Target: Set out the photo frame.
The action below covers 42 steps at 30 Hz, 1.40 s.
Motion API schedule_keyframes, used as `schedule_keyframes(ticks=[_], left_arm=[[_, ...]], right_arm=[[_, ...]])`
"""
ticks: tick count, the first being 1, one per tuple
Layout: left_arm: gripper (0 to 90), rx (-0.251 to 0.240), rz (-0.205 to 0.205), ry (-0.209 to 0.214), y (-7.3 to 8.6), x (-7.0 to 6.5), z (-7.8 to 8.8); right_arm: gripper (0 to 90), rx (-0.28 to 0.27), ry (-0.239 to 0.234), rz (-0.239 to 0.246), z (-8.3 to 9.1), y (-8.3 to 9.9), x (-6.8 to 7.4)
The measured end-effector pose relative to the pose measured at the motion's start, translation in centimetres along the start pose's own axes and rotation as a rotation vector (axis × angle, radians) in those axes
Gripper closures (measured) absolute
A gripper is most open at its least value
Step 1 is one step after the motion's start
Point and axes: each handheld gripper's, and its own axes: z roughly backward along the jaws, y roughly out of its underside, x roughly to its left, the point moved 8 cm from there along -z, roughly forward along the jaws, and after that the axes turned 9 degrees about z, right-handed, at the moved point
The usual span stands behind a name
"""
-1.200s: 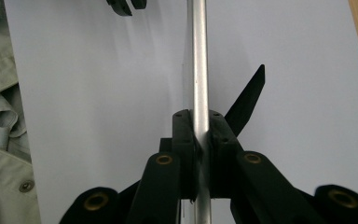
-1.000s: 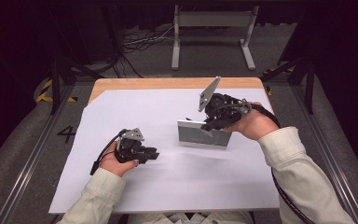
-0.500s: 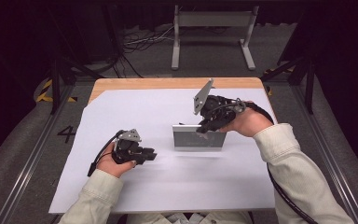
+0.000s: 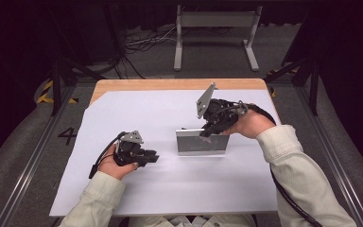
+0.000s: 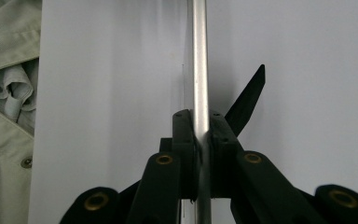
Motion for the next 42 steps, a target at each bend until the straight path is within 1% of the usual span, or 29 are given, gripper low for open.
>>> schedule_keyframes(ticks=[11,13,19,23,26,30,34,42], left_arm=[[72.3,0.003,-0.002,-0.001,0.0,0.1,-0.1],[72.3,0.005,-0.003,0.0,0.1,0.1,-0.1],[72.4,0.005,-0.005,-0.001,0.1,0.1,-0.1],[72.3,0.006,-0.003,0.0,0.1,0.1,-0.2],[72.3,0.009,-0.002,-0.001,0.1,0.1,-0.2],[72.3,0.009,-0.001,0.0,0.1,0.1,-0.2],[72.3,0.009,-0.002,0.002,0.1,0.1,-0.2],[72.3,0.011,0.0,0.003,0.2,0.1,-0.3]], right_arm=[[83.6,-0.002,-0.011,-0.008,-0.6,0.6,-0.2],[83.6,-0.007,-0.016,-0.008,-0.9,0.8,-0.3],[83.5,-0.018,-0.017,-0.009,-0.9,1.1,-0.5],[83.1,-0.022,-0.015,0.001,-1.0,1.4,-0.6],[83.0,-0.033,-0.014,-0.002,-1.0,1.5,-0.6],[82.1,-0.026,-0.005,-0.005,-1.0,1.5,-0.8],[80.2,-0.023,0.006,-0.037,-1.0,1.6,-1.2],[78.4,-0.028,0.02,-0.064,-1.0,1.7,-1.7]])
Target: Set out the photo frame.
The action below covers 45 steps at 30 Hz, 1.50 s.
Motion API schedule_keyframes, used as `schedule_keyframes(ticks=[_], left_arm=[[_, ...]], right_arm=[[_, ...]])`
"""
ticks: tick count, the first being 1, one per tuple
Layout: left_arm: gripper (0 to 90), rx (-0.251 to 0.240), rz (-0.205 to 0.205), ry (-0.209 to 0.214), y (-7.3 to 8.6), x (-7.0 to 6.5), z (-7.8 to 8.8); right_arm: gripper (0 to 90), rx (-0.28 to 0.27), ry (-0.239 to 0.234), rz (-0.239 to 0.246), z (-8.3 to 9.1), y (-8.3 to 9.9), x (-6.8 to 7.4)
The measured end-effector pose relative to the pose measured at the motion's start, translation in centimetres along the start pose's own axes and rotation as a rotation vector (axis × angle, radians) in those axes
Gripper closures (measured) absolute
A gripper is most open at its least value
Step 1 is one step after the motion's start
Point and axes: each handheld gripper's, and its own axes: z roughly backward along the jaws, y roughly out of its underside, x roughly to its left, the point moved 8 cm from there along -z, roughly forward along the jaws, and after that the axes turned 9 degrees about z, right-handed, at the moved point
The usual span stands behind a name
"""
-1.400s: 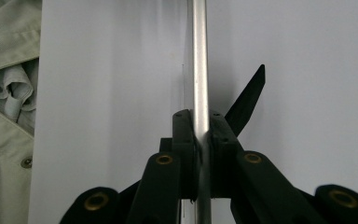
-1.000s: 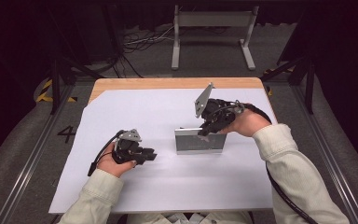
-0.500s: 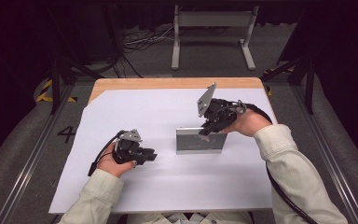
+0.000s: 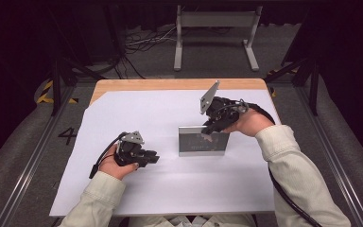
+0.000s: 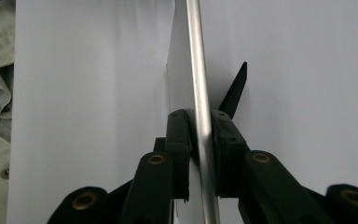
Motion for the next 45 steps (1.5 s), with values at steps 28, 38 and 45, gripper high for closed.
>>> schedule_keyframes(ticks=[28,38,45], left_arm=[[71.4,0.0,0.005,0.003,0.1,0.0,0.0],[71.5,-0.001,0.009,-0.002,0.3,0.2,0.2],[71.4,-0.004,0.013,-0.004,0.3,0.3,0.3]], right_arm=[[62.7,-0.05,0.064,-0.098,0.8,0.6,-1.3],[60.1,-0.064,0.089,-0.111,2.6,1.4,-1.4],[59.4,-0.074,0.113,-0.122,3.9,2.2,-1.3]])
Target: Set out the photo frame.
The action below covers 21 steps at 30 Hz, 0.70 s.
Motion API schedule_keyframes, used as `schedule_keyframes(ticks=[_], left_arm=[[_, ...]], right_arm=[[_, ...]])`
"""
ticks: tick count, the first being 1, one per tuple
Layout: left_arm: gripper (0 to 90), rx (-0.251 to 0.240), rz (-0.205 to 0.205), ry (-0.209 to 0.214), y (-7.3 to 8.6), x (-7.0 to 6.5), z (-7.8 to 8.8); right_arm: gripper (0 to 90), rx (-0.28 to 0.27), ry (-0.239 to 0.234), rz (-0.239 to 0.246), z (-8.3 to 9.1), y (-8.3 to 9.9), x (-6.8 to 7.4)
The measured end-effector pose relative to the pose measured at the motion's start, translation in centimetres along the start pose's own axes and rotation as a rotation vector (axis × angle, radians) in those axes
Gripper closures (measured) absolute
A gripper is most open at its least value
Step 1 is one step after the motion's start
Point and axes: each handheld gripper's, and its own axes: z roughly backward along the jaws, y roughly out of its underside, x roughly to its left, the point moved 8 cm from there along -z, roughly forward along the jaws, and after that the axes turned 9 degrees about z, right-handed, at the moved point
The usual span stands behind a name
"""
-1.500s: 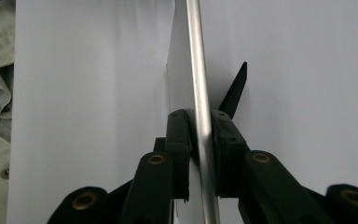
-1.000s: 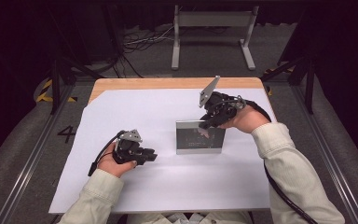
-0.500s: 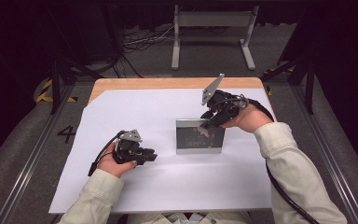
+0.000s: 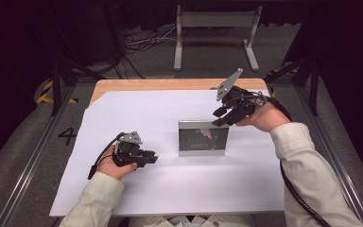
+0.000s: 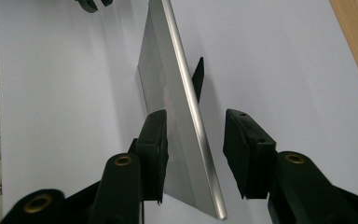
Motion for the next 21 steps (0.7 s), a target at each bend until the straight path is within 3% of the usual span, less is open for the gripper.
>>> schedule_keyframes(ticks=[11,14,21], left_arm=[[71.0,0.006,0.007,-0.001,0.1,0.1,-0.2],[70.8,0.007,0.005,-0.007,0.0,0.3,-0.2],[70.5,0.007,0.007,-0.004,0.0,0.2,-0.3]], right_arm=[[58.7,-0.009,0.05,-0.01,2.5,1.6,-0.3],[57.1,-0.01,0.054,-0.037,3.1,2.2,-0.2],[57.4,-0.02,0.059,-0.03,3.7,2.9,0.1]])
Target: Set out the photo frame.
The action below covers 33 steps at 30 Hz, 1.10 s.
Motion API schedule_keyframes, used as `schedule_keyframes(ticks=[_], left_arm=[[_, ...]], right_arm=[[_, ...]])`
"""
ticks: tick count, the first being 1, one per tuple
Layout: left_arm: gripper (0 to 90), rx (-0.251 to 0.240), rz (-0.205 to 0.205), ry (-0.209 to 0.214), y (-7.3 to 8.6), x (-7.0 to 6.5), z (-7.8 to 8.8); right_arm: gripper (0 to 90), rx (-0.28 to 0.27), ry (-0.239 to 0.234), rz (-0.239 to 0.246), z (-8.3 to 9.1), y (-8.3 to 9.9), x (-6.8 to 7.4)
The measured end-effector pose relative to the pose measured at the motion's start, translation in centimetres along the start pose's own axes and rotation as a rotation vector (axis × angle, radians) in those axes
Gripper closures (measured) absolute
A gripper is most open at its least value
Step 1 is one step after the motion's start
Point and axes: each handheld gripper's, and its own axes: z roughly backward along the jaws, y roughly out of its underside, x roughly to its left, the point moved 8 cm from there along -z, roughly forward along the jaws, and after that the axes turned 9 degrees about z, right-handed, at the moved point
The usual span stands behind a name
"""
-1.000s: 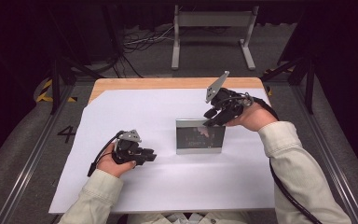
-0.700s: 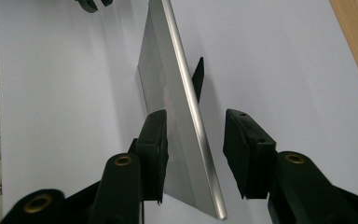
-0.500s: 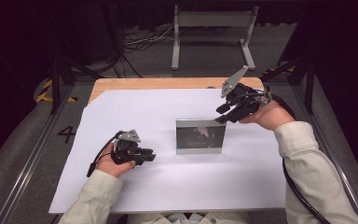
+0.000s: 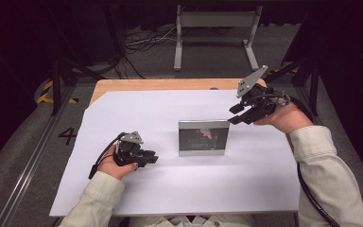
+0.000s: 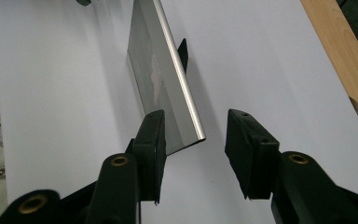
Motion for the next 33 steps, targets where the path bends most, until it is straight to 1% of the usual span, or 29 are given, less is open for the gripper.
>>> schedule_keyframes(ticks=[11,18,20,21,24,28,33], left_arm=[[70.3,-0.003,0.006,-0.006,0.0,0.3,0.1],[69.5,-0.007,0.016,-0.006,0.0,0.4,0.2],[69.5,-0.011,0.016,-0.005,0.0,0.4,0.2],[69.6,-0.011,0.009,-0.005,0.0,0.4,0.2],[69.5,-0.013,0.012,-0.005,0.0,0.5,0.2],[69.5,-0.015,0.018,-0.004,0.0,0.5,0.3],[69.5,-0.016,0.016,-0.008,0.0,0.6,0.4]], right_arm=[[55.9,-0.013,0.019,-0.047,0.9,2.2,0.0],[55.0,-0.019,0.026,-0.061,1.3,3.2,0.2],[55.0,-0.02,0.028,-0.067,1.4,3.5,0.3],[54.9,-0.021,0.029,-0.067,1.4,3.6,0.3],[54.8,-0.023,0.032,-0.079,1.6,4.1,0.3],[54.1,-0.03,0.031,-0.089,1.6,4.8,0.4],[53.5,-0.031,0.026,-0.106,1.4,5.6,0.7]])
